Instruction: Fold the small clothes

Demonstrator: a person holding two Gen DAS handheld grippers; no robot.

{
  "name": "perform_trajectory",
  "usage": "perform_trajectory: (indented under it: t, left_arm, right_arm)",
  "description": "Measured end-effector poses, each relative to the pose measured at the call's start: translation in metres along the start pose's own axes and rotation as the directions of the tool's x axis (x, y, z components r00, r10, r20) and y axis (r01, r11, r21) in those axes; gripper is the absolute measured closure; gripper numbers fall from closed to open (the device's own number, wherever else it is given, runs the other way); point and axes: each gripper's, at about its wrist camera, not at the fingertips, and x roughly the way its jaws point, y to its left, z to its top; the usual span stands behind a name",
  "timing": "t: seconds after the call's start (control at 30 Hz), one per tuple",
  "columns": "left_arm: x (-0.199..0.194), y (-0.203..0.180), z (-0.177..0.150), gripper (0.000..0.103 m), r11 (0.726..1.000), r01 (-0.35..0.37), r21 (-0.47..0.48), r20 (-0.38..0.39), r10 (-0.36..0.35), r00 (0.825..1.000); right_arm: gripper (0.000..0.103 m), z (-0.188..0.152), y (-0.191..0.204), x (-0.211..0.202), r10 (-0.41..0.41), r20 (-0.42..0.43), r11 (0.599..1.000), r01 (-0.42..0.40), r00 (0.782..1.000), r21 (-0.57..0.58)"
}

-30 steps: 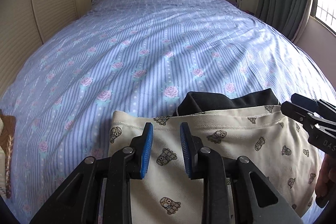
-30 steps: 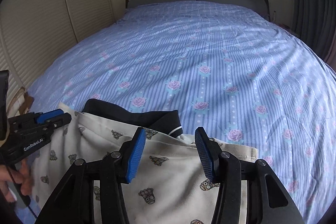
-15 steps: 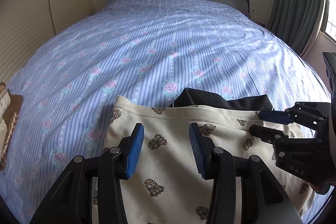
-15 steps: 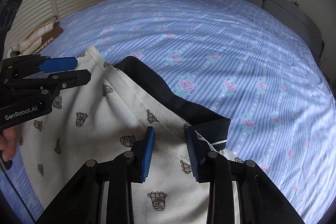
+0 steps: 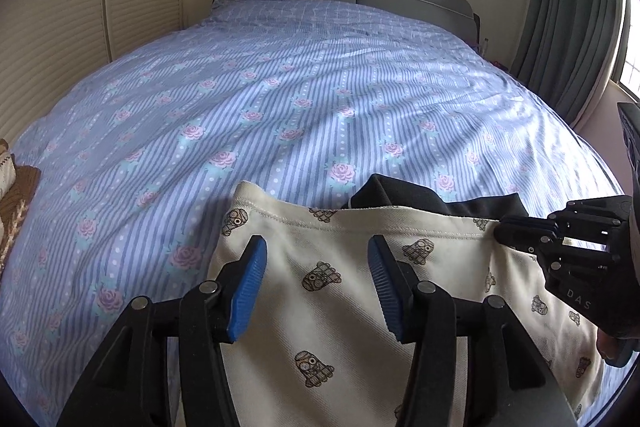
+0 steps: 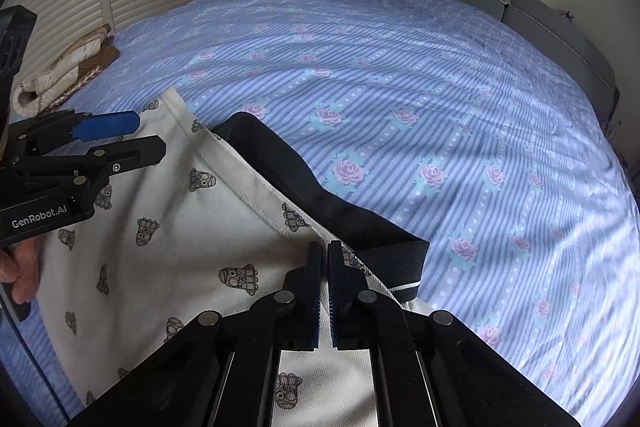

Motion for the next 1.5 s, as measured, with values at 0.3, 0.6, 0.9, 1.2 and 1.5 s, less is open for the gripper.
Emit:
perform_trajectory:
  t: [0.3, 0.6, 0.9, 1.2, 1.5]
  left_arm:
    - [0.005, 0.003, -0.004, 0.050, 0.999, -0.008, 0.042, -0.017, 0.009, 1.000]
    - [0.004, -0.001, -0.009, 0.044, 0.999, -0.003, 0.049, -0.008, 0.003, 1.000]
    - [0.005, -0.002, -0.009, 0.044, 0.999, 0.011, 0.052, -0.004, -0.011, 1.000]
    - [0.008, -0.006, -0.010, 0.044, 0.998, 0.022, 0.065, -0.009, -0.021, 1.000]
    - [0.012, -0.003, -0.011, 0.044, 0.998, 0.011, 0.054, -0.015, -0.010, 1.000]
  right_arm:
    - [0.090, -0.011, -0.004, -0.010, -0.070, 0.017, 0.996, 0.069, 0.997, 0.050]
    - [0.082, -0.052, -0.030, -0.030, -0.226, -0.030, 0.958, 0.228, 0.974, 0.174]
    - [0.082, -0.046, -0.032, -0.029, -0.209, -0.013, 0.975, 0.209, 0.978, 0.074]
    - [0.097, -0.041, -0.047, -0.016, -0.157, -0.074, 0.987, 0.159, 0.985, 0.014]
    - [0.101, -0.046, -0.072, -0.022, -0.205, -0.038, 0.963, 0.209, 0.978, 0.172]
